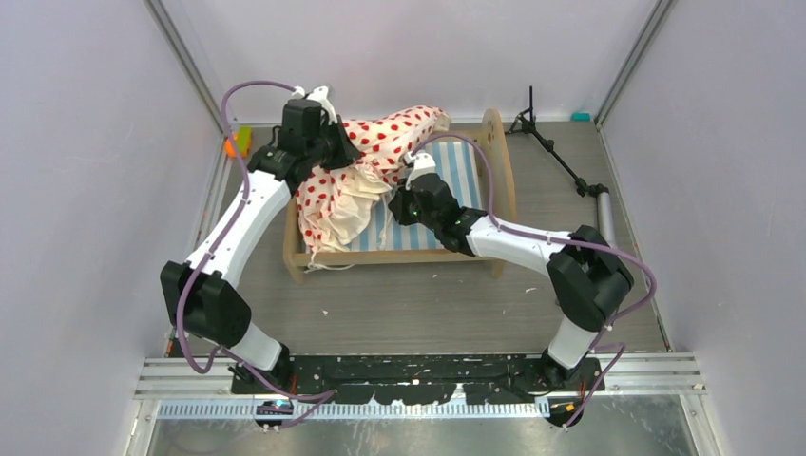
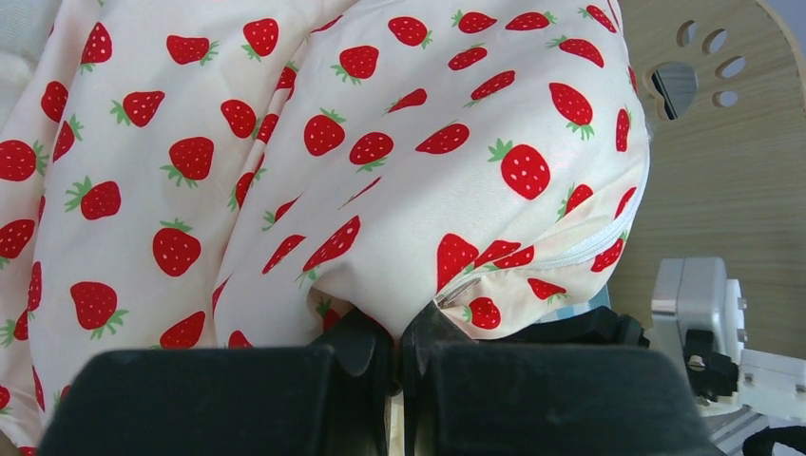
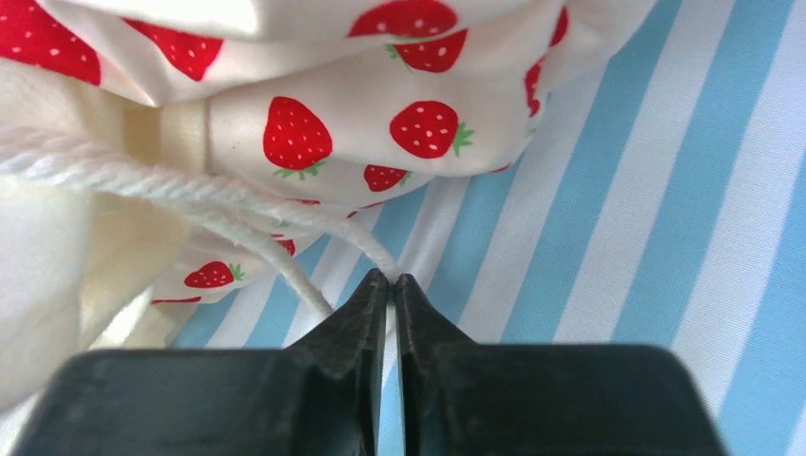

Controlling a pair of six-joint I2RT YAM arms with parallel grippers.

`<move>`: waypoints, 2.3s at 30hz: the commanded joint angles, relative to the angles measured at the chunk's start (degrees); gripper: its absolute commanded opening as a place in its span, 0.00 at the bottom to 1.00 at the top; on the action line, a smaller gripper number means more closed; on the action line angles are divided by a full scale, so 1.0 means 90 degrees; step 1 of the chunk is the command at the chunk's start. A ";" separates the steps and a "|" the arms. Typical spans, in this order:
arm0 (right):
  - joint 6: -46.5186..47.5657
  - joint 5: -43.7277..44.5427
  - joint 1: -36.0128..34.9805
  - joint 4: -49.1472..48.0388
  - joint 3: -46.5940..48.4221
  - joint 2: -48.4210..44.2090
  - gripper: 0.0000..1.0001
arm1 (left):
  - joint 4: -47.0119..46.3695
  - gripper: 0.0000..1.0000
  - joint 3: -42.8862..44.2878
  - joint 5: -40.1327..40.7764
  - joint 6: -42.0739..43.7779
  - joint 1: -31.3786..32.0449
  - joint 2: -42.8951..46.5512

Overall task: Set up the pet bed
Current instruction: Cross the ropes on the bed frame.

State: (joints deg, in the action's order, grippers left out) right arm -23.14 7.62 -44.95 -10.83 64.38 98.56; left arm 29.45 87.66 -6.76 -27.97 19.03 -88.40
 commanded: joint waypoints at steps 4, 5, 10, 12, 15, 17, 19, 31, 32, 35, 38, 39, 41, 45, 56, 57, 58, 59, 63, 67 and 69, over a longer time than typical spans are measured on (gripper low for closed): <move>0.0384 0.0636 -0.0025 0.0219 -0.0166 -0.1039 0.05 | -0.0154 0.00 -0.0033 -0.0153 0.0090 -0.0121 0.0229; 0.0419 0.0750 -0.0025 0.0327 -0.0196 -0.1166 0.04 | -0.0148 0.00 -0.0033 -0.0156 0.0090 -0.0122 0.0227; 0.0711 0.0882 -0.0016 0.1481 -0.0024 -0.1659 0.04 | -0.0222 0.00 0.0045 -0.0748 0.0258 -0.0117 0.0142; 0.0859 0.0688 -0.0015 0.2174 0.0308 -0.1729 0.04 | -0.0129 0.00 0.0313 -0.1369 0.0466 -0.0040 -0.0046; 0.0984 0.0591 -0.0015 0.3245 0.0956 -0.1712 0.04 | 0.0251 0.00 0.0609 -0.1323 0.0797 0.0259 -0.0290; 0.1024 0.0627 -0.0015 0.3894 0.1254 -0.1743 0.04 | 0.0243 0.00 0.0616 -0.1338 0.0850 0.0390 -0.0331; 0.1117 0.0596 -0.0015 0.4412 0.1507 -0.1787 0.04 | 0.0150 0.00 0.0575 -0.1343 0.0822 0.0455 -0.0357; 0.0998 0.0575 -0.0015 0.6212 0.1950 -0.2414 0.04 | 0.0121 0.00 0.0684 -0.1489 0.1053 0.1099 -0.0635; 0.0995 0.0720 -0.0015 0.6215 0.1806 -0.2525 0.04 | 0.0101 0.00 0.0672 -0.1494 0.1040 0.1128 -0.0644; 0.1024 0.1241 -0.0015 0.6235 0.1532 -0.2794 0.03 | 0.0048 0.00 0.0692 -0.1540 0.1035 0.1251 -0.0679; 0.1094 0.1689 -0.0015 0.6228 0.1298 -0.2943 0.02 | 0.0012 0.00 0.0745 -0.1535 0.1040 0.1401 -0.0755; 0.1117 0.1806 -0.0015 0.6226 0.1251 -0.2947 0.01 | -0.0012 0.00 0.0756 -0.1540 0.1017 0.1423 -0.0782; 0.1137 0.2031 -0.0015 0.6213 0.1137 -0.2908 0.00 | -0.0050 0.00 0.0772 -0.1543 0.0990 0.1457 -0.0829; 0.1100 0.2274 -0.0015 0.6089 0.0982 -0.2794 0.00 | -0.0051 0.00 0.0825 -0.1551 0.0969 0.1479 -0.0899; 0.1077 0.2411 0.0012 0.5627 0.0654 -0.2757 0.00 | -0.0008 0.00 0.0857 -0.1493 0.1020 0.1488 -0.0910; 0.1084 0.2445 0.0012 0.5584 0.0659 -0.2763 0.00 | -0.0010 0.00 0.0865 -0.1465 0.1018 0.1489 -0.0907; 0.1080 0.2479 0.0017 0.5542 0.0659 -0.2784 0.00 | -0.0018 0.00 0.0866 -0.1429 0.1013 0.1488 -0.0902; 0.1070 0.2525 0.0014 0.5497 0.0664 -0.2794 0.00 | -0.0019 0.00 0.0866 -0.1390 0.1001 0.1487 -0.0906; 0.1067 0.2689 0.0014 0.5369 0.0719 -0.2797 0.00 | -0.0075 0.00 0.0890 -0.1282 0.0941 0.1489 -0.0890; 0.1074 0.2742 0.0020 0.5344 0.0760 -0.2763 0.00 | -0.0061 0.00 0.0905 -0.1242 0.0930 0.1489 -0.0871; 0.1093 0.2764 0.0019 0.5344 0.0739 -0.2742 0.00 | -0.0051 0.00 0.0888 -0.1221 0.0941 0.1489 -0.0862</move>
State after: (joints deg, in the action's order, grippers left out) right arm -13.63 30.04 -44.88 39.88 69.80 73.91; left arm 31.11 92.88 -18.48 -19.33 32.40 -96.86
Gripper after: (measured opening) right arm 0.057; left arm 0.031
